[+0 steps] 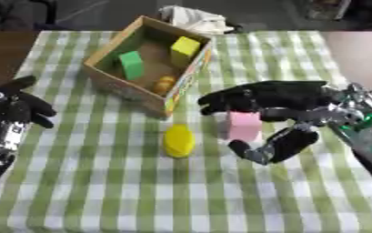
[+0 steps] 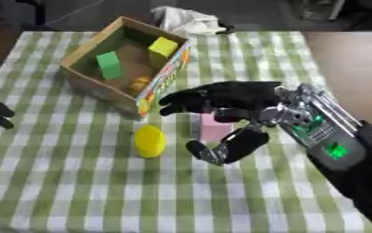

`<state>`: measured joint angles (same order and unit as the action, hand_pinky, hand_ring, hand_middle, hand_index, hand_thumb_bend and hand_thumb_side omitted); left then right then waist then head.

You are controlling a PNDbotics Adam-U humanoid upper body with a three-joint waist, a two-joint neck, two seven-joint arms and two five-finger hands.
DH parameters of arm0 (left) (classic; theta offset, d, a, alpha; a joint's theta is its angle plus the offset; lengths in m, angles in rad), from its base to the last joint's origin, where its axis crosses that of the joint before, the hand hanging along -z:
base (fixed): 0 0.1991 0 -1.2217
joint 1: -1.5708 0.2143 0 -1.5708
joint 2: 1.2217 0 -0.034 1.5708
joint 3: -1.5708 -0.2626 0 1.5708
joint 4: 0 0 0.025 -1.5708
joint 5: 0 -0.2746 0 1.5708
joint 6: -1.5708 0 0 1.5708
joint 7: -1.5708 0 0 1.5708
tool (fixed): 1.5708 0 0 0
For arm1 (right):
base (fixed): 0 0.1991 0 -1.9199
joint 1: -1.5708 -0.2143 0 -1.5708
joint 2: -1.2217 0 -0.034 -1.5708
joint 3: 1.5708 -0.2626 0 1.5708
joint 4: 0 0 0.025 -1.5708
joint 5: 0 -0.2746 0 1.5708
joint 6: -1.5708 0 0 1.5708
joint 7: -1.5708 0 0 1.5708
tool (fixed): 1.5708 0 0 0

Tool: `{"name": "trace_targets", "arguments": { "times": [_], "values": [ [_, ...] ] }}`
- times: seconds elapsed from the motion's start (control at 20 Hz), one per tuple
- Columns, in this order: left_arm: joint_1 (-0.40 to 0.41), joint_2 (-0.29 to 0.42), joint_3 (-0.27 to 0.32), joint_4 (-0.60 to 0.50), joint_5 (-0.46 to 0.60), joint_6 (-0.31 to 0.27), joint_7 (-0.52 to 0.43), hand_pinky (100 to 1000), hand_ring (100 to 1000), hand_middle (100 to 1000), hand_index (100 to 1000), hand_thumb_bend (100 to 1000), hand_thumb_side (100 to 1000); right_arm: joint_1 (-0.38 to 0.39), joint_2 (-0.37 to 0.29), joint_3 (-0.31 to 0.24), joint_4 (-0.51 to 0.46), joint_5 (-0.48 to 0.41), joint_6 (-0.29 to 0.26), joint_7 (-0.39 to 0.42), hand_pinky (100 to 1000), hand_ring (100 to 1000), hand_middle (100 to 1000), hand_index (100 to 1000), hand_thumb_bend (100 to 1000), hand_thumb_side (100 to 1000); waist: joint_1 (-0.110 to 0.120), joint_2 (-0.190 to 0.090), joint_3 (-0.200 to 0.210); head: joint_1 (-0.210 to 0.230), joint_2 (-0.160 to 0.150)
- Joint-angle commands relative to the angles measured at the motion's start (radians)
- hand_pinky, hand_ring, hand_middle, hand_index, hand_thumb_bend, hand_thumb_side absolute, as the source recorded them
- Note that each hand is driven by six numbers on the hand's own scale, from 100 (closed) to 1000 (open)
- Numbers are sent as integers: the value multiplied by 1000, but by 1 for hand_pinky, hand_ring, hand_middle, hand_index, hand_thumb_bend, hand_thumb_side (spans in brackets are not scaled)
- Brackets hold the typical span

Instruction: Pick up objects on the table and place them in the box.

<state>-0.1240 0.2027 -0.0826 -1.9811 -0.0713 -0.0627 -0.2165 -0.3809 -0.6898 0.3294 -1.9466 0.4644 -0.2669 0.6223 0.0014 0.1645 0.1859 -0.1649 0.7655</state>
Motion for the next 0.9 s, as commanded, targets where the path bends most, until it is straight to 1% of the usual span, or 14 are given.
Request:
{"name": "trace_targets", "arguments": {
  "times": [0.05,0.3,0.75,0.9],
  "values": [
    [-4,16,6,-19,-6,5,2,538,607,550,879,100,672,0,-5,-32,21,46,15,-37,999,999,1000,1000,100,502,0,-16,-1,3,4],
    [-2,16,7,-19,-10,8,5,537,607,549,880,100,674,8,9,-43,77,91,30,-79,1000,1000,1000,1000,100,521,-1,-16,-1,5,4],
    [-2,15,5,-19,-11,9,4,536,606,549,880,100,675,-12,35,-30,215,136,33,-97,998,991,1000,1000,100,569,4,-16,-1,1,4],
    [-2,15,6,-19,-11,8,5,536,606,548,880,100,674,-18,45,-27,264,149,30,-104,994,984,1000,1000,100,597,5,-16,0,-1,4]
  ]
}}
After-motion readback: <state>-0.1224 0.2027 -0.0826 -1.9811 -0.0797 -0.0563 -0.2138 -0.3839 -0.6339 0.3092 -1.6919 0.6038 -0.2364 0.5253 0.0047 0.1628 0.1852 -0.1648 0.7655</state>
